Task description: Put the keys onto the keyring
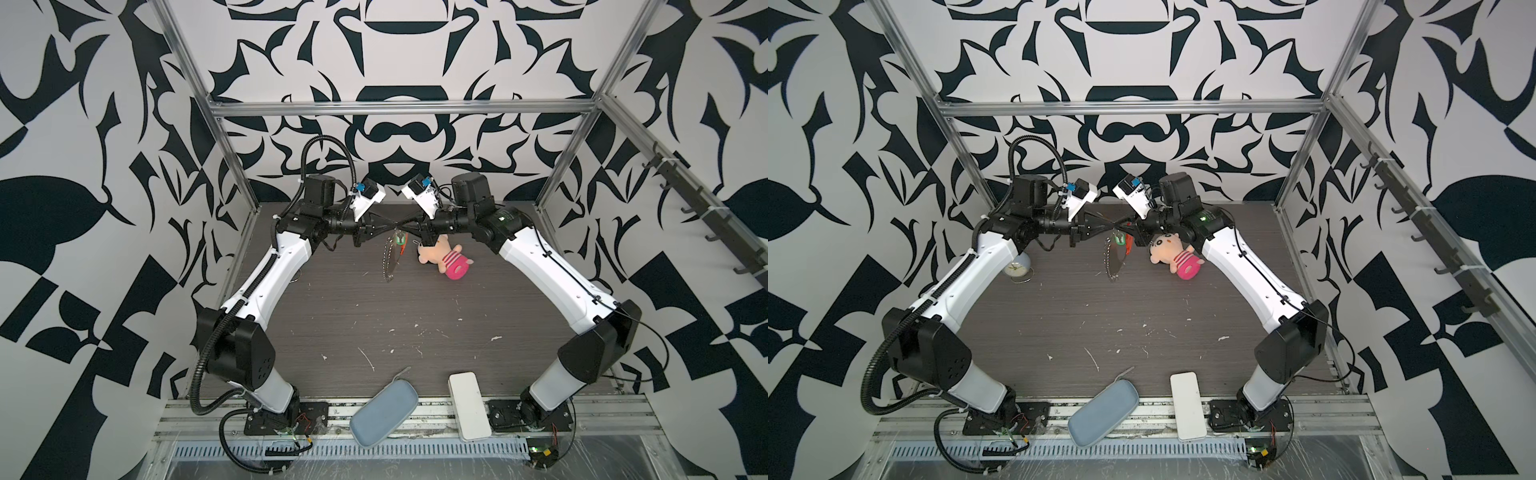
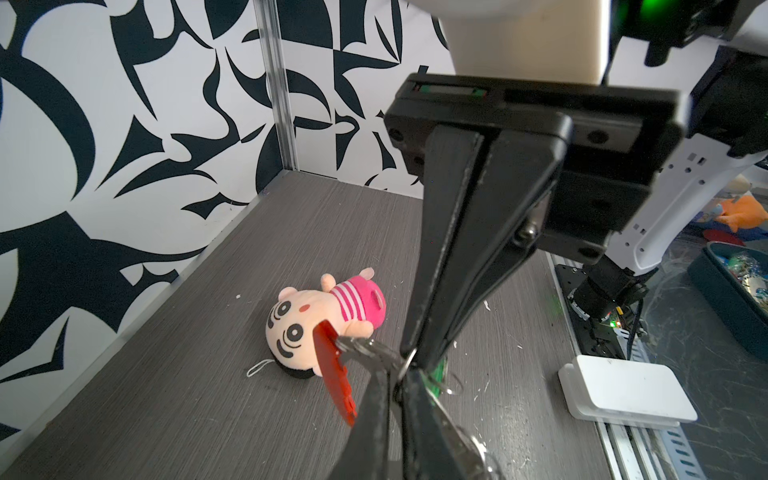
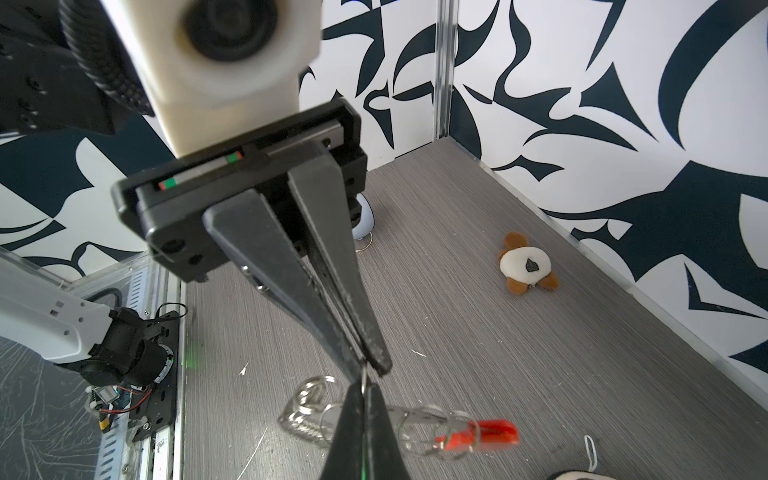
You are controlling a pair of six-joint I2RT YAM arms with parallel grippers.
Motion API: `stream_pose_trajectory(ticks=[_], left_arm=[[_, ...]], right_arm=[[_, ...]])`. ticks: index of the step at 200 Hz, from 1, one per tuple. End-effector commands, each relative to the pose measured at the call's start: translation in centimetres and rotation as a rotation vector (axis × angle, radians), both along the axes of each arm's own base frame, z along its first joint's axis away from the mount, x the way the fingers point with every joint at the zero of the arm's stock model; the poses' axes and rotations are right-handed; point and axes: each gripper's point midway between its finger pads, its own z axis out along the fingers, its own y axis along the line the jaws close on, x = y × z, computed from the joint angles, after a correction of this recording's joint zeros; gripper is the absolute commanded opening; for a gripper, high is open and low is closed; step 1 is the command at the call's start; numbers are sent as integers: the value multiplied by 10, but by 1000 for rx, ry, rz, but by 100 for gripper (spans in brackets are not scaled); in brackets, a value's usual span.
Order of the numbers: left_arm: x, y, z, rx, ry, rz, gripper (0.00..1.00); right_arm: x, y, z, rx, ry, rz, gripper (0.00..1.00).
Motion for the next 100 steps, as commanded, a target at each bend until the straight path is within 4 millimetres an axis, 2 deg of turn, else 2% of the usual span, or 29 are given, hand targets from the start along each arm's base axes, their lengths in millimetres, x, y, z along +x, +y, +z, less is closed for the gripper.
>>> stream_pose_trajectory(ticks=[1, 44, 68, 100], left_arm=[[-5, -6, 10, -20, -16, -39, 8], [-8, -7, 10, -25, -8, -53, 0], [-10, -9, 7, -30, -13, -80, 0], [-7, -10, -2, -28, 7, -71, 0]], right_arm=[[-9, 6, 30, 76, -63, 44, 0], [-10, 7, 29, 77, -57, 48, 0], [-8, 7, 27, 73, -55, 40, 0], [10, 13, 25, 98, -41, -10, 0]])
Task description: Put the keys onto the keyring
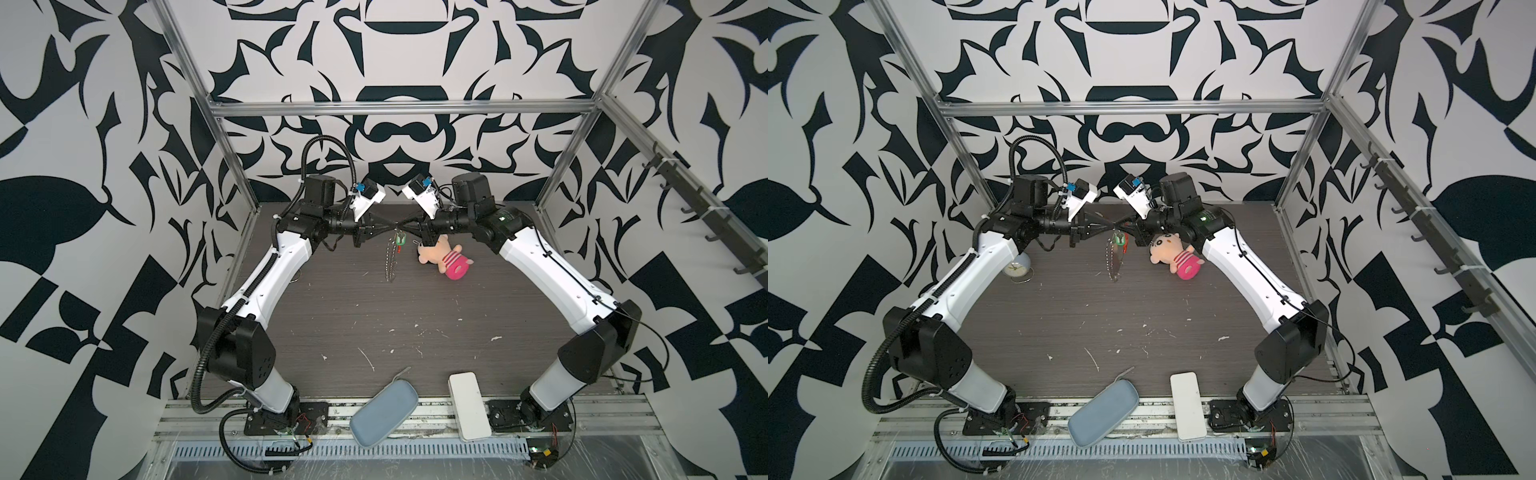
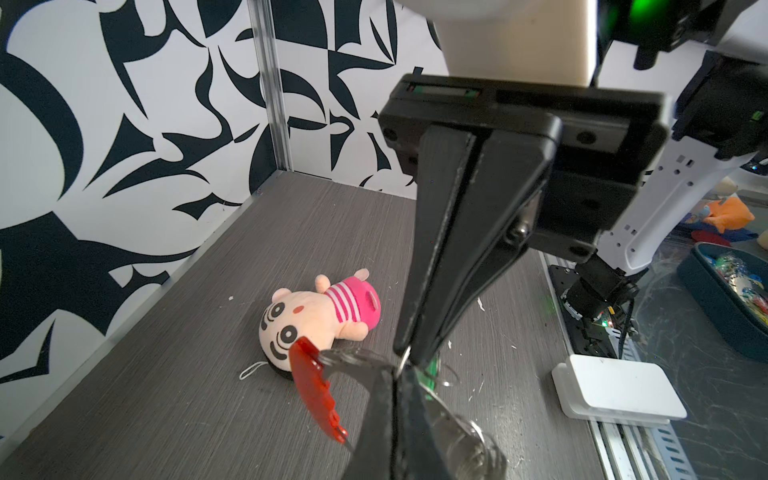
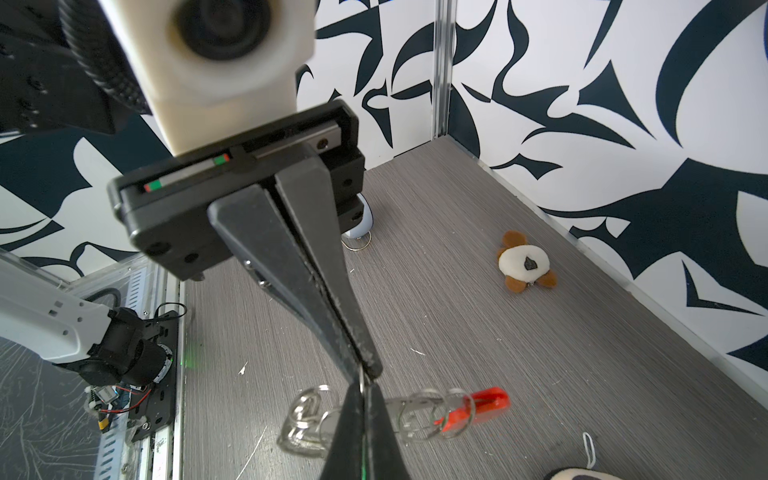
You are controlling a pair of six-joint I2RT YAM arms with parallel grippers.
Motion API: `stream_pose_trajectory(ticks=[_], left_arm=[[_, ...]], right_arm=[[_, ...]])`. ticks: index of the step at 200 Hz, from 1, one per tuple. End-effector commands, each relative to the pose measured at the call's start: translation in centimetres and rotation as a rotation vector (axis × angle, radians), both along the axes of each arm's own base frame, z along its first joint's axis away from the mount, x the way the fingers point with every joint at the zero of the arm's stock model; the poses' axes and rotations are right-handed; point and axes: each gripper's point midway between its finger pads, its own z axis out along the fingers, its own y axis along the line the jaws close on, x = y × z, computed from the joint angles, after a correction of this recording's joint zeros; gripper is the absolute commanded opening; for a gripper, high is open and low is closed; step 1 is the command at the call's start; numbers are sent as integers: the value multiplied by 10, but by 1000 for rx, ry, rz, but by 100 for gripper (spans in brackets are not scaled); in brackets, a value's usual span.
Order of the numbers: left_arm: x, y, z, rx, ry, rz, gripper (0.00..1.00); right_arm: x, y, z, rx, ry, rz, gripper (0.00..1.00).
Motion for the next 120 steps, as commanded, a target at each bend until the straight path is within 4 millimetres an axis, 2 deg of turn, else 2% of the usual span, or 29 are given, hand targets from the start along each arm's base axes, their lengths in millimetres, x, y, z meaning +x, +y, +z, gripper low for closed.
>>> stream_pose_trajectory(ticks=[1, 14, 34, 61, 81, 120], left_arm=[[-6, -8, 1, -23, -9, -48, 0], [3, -6, -1, -43, 8, 6, 0], [17, 2, 3, -121, 28, 65, 0], [34, 15, 5, -192, 20, 168, 0], [36, 20, 4, -199, -11, 222, 0], [34, 32, -3, -187, 2, 290, 0]], right_arm=[[10, 14, 27, 100, -54, -7, 0], [19, 14, 27, 120, -39, -55, 0], [35, 12, 28, 190, -46, -145, 18], [49, 1, 40, 336, -70, -245, 29], [57, -4, 45, 414, -41, -263, 32], [79, -3, 26, 499, 119, -246, 33]])
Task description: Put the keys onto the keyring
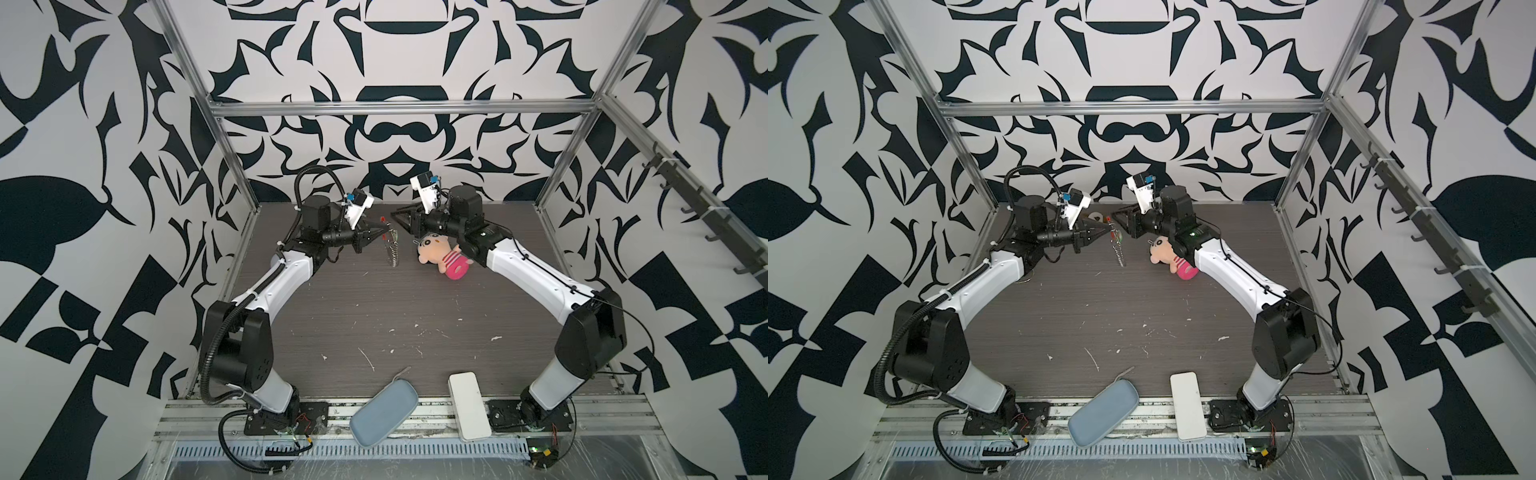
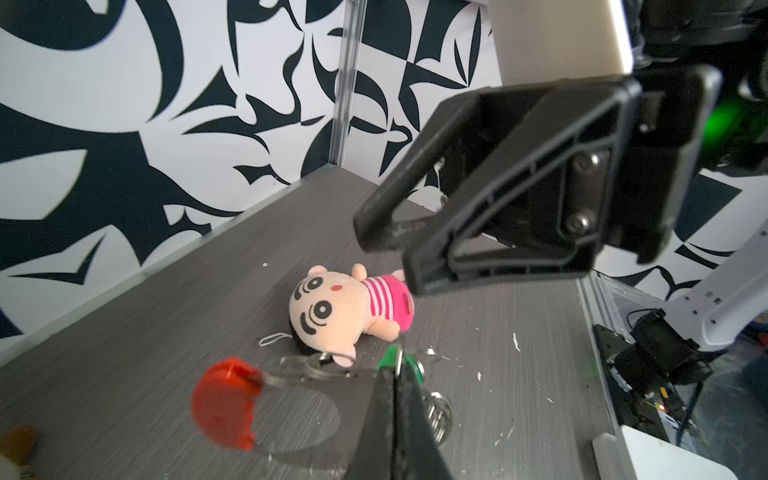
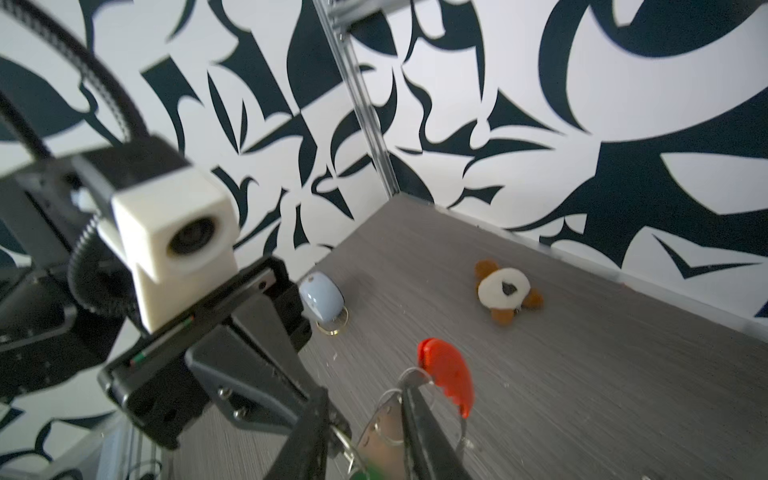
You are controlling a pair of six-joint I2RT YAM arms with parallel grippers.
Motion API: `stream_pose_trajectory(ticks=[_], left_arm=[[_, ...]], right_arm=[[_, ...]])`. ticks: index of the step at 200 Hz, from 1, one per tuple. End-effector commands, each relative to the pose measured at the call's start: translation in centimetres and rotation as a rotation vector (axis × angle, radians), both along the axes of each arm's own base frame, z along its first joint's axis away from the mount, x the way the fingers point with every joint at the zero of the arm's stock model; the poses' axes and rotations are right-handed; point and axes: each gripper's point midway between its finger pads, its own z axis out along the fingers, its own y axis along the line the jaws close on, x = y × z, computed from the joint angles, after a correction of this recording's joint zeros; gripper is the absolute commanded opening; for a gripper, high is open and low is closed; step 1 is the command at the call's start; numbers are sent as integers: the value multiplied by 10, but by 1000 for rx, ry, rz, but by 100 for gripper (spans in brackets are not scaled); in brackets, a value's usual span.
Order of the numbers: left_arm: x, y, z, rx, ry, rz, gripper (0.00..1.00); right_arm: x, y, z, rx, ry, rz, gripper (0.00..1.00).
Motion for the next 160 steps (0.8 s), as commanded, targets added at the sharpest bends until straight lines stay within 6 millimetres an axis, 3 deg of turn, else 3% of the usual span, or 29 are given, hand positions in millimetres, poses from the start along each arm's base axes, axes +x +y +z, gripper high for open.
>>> stream_pose_trajectory(ticks=[1, 26, 59, 113, 160], left_arm=[[-4, 11, 37, -51, -99, 62, 0], [-4, 21, 42, -69, -85, 150, 0], [-6, 27, 51, -85, -109, 196, 0], [-1, 28, 62, -148, -79, 217, 0], [11, 30, 78, -276, -40, 251, 0]], right_arm=[[12, -1, 35, 188, 1, 22, 33], [16, 9, 29, 271, 68, 89, 33], [-1, 27, 37, 322, 140, 256, 33], [-33, 35, 45, 318, 131, 299, 34], [-48, 40, 40, 322, 137, 294, 30]])
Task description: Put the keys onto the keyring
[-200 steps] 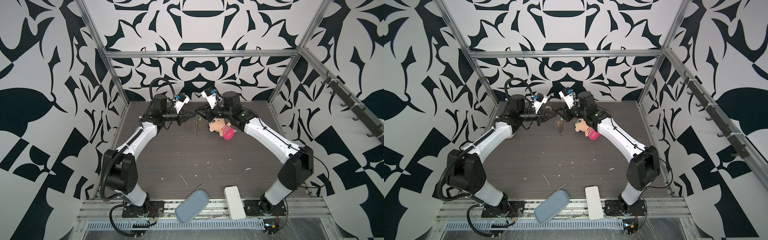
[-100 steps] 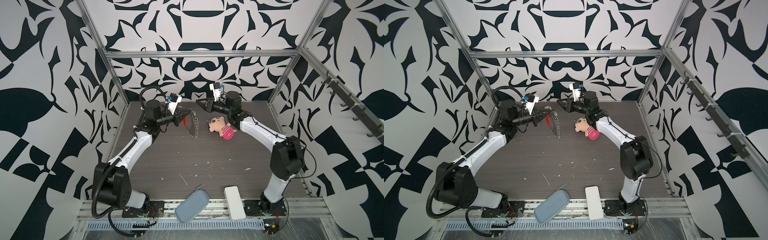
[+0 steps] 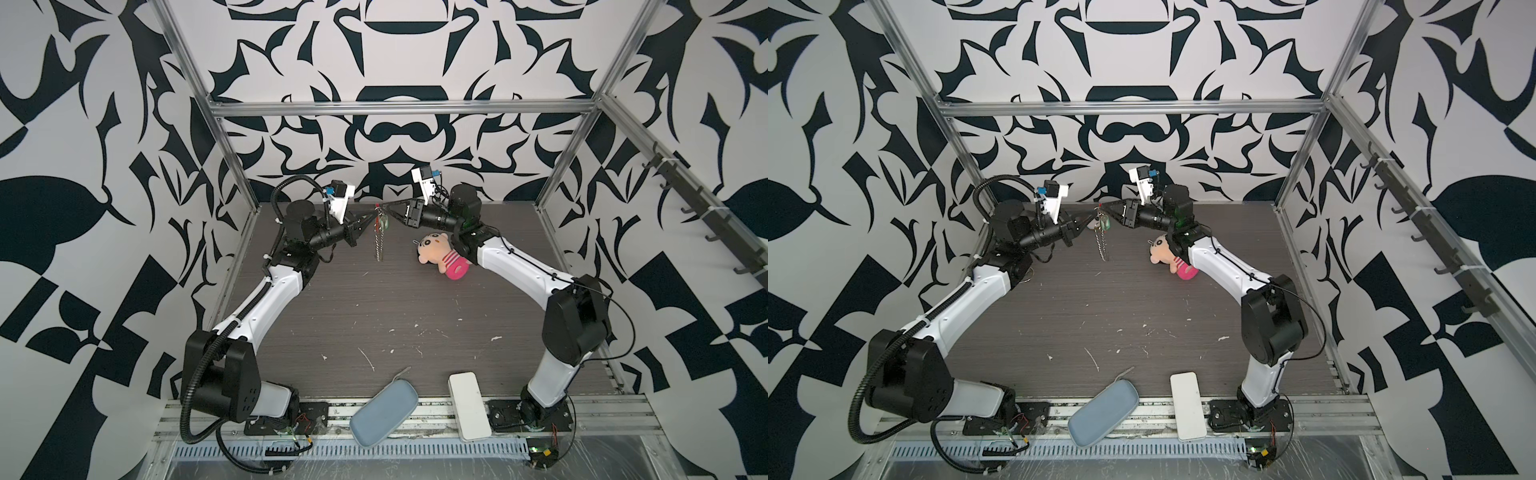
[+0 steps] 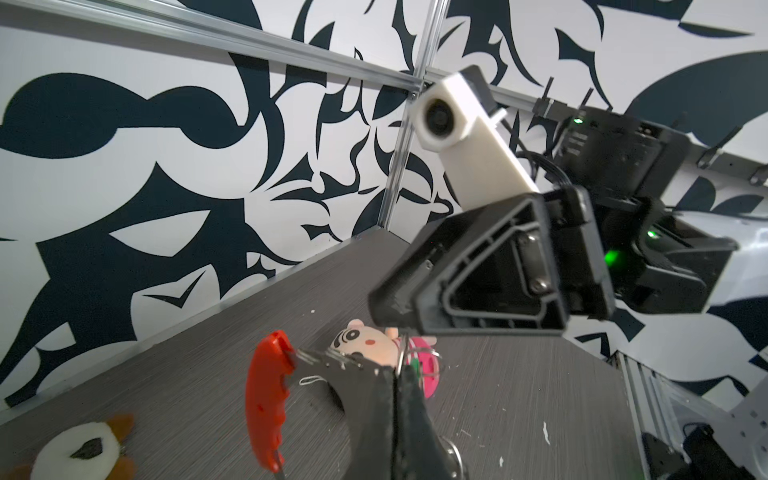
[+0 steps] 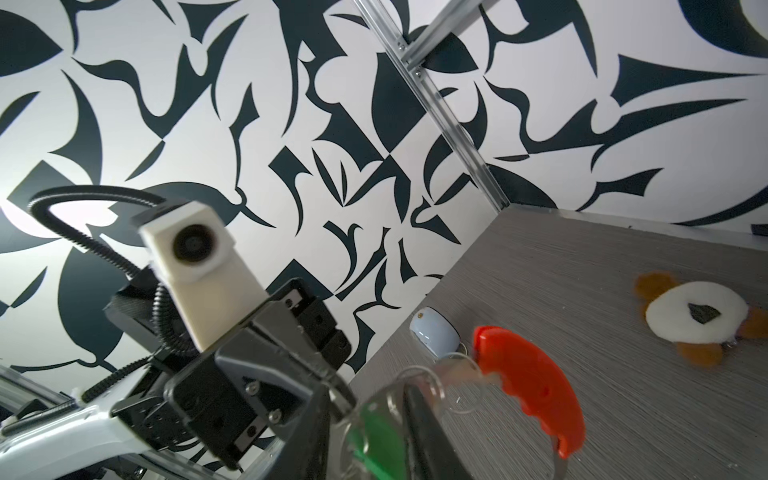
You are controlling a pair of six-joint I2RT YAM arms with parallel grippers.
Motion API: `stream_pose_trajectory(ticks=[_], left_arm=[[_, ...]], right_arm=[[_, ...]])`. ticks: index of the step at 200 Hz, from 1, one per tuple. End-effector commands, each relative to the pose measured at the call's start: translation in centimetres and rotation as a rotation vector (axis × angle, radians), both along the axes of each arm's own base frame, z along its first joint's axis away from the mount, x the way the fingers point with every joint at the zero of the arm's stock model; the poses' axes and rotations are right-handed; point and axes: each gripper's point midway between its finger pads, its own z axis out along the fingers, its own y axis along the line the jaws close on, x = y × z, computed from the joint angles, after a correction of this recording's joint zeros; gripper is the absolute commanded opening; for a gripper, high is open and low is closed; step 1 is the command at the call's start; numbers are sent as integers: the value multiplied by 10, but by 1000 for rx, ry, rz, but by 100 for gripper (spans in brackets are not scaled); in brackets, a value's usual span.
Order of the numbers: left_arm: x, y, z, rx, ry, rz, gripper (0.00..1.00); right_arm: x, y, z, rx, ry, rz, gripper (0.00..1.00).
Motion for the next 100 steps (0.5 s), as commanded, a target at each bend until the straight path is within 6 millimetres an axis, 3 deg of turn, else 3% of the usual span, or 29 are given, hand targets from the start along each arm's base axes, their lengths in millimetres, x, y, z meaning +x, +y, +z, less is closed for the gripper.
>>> stream_pose_trajectory(ticks=[1, 37, 68, 100], left_arm=[[7, 5, 25, -121, -21, 33, 0], [7, 6, 37, -248, -38, 44, 0], [7, -1, 34, -272, -20, 45, 0], [6, 2, 33, -282, -30, 62, 0]], right_arm=[[-24, 6, 19, 39, -59, 46, 30], [-30, 1, 20, 55, -67, 31, 25], [-33, 1, 19, 48, -78, 43, 16], [-37, -7, 19, 8, -113, 31, 17]])
